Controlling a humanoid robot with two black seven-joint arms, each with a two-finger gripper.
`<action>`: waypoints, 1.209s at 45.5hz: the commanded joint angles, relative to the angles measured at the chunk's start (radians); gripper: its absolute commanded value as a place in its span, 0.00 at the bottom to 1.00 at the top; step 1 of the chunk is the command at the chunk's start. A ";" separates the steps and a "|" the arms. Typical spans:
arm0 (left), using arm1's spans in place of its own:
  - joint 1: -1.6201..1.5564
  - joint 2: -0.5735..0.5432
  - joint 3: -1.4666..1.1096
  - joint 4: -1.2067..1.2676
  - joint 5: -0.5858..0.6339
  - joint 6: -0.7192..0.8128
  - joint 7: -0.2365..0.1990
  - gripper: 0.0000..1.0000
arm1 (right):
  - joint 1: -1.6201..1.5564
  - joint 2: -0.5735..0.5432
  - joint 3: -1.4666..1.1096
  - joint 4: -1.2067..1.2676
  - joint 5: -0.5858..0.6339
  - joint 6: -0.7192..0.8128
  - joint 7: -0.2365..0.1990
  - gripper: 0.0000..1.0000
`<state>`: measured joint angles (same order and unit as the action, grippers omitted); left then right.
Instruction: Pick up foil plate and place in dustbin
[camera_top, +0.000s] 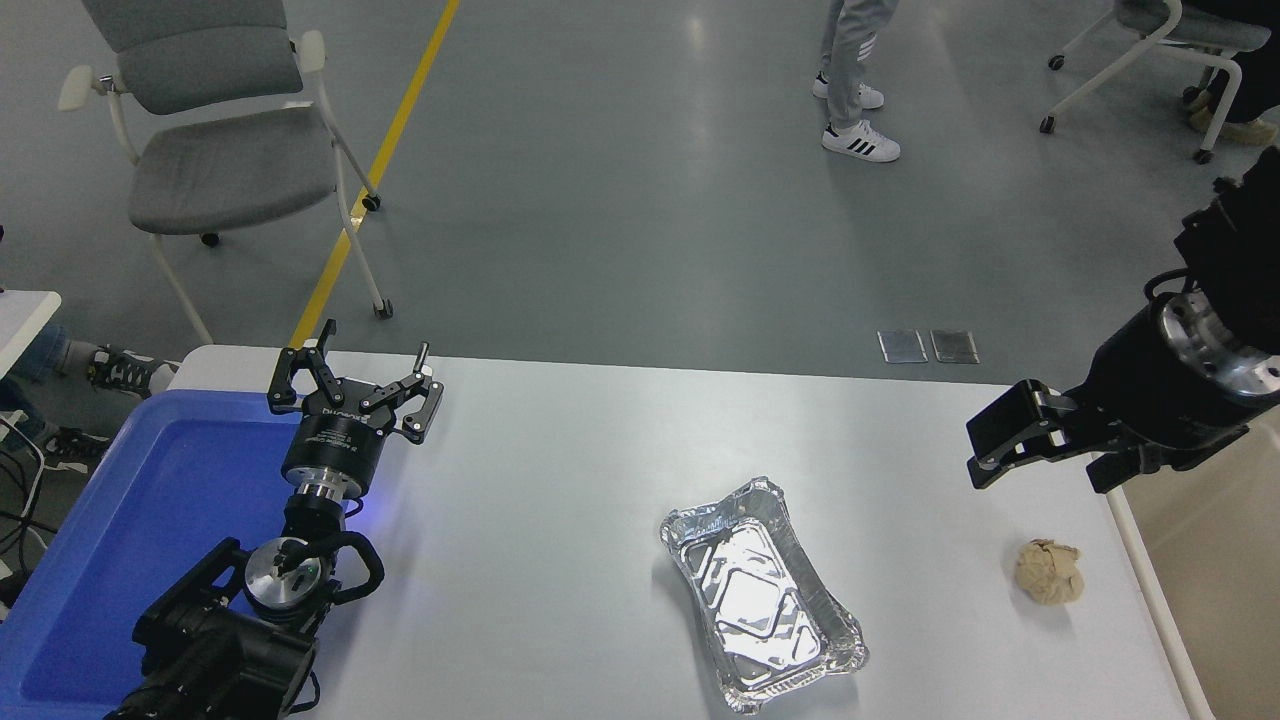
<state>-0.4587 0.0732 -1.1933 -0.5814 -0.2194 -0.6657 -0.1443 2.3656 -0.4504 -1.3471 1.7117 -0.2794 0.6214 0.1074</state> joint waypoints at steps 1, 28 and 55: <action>0.000 -0.001 0.000 0.000 0.000 0.000 0.000 0.99 | -0.016 0.001 0.002 -0.001 -0.001 -0.008 0.000 1.00; 0.000 0.000 0.001 0.000 -0.002 0.000 0.002 0.99 | -0.054 0.032 0.034 -0.026 0.006 -0.017 0.000 1.00; 0.000 0.000 0.001 0.000 -0.002 0.000 0.002 0.99 | -0.089 0.081 0.105 -0.029 0.020 -0.136 0.003 1.00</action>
<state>-0.4586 0.0737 -1.1919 -0.5814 -0.2208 -0.6657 -0.1430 2.3085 -0.3852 -1.2815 1.6852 -0.2612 0.5770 0.1080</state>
